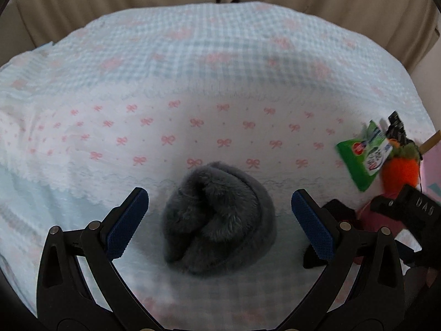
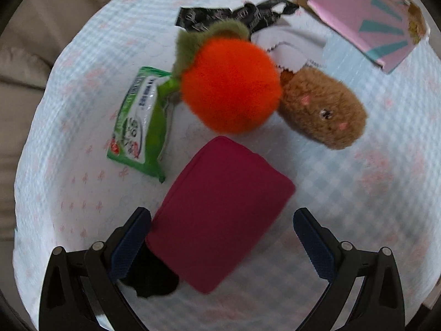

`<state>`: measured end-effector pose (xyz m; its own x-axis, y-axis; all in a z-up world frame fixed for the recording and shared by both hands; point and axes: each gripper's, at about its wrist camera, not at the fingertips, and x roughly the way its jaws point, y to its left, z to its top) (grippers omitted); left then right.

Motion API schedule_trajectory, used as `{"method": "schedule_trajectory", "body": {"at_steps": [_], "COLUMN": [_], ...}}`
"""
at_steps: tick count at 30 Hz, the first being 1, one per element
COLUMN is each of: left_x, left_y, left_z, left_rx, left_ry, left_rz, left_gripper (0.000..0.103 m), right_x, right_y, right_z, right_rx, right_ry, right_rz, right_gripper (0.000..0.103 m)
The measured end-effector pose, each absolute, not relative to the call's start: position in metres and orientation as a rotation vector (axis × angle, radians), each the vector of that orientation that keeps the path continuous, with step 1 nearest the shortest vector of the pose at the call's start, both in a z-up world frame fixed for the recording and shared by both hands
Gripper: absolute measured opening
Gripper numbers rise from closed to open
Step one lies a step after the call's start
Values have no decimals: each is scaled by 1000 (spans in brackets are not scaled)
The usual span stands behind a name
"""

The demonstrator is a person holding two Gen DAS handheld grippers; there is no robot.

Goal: Organize soft objects
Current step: 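Grasp the grey fuzzy pouch with the left gripper while the right grasps the magenta pouch, then lift both pouches and carry them toward the cardboard box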

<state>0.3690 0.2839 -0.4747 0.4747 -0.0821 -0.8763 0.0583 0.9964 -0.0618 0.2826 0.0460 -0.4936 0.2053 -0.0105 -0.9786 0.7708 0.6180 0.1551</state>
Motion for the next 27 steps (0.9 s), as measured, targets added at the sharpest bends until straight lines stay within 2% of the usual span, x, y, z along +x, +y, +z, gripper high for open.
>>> {"method": "schedule_trajectory", "body": {"at_steps": [2,4,8,10,11,13,18,23,27], "left_x": [372,373,375,376,378,380,381,377,370], "left_y": [284,284,287,289,290,292,291,291,293], "left_z": [-483,-491,-498,-502,-506,-508,-503,-493,-477], "left_rx": [-36,-48,-63,-71,-81,-94,-93,-71,-75], "left_ry": [1093,1116,1144,1166,1188,1203,1196,1187,1161], "left_rz": [-88,-87,-80,-77,-84,-80,-90,-93,-91], "left_gripper": [103,103,102,88,77,75,52,49,49], "right_x": [286,290,298,300,299,300,290,282,273], "right_y": [41,37,33,29,29,26,33,33,34], "right_z": [-501,-507,-509,-509,-509,-509,-500,-490,-477], "right_rx": [784,815,821,831,833,808,771,760,738], "right_ry": [1262,1262,1264,1257,1254,1261,1258,1242,1227], "right_rz": [-645,-660,-678,-670,-662,-629,-567,-506,-464], "right_gripper": [102,93,85,81,77,72,59,47,43]}}
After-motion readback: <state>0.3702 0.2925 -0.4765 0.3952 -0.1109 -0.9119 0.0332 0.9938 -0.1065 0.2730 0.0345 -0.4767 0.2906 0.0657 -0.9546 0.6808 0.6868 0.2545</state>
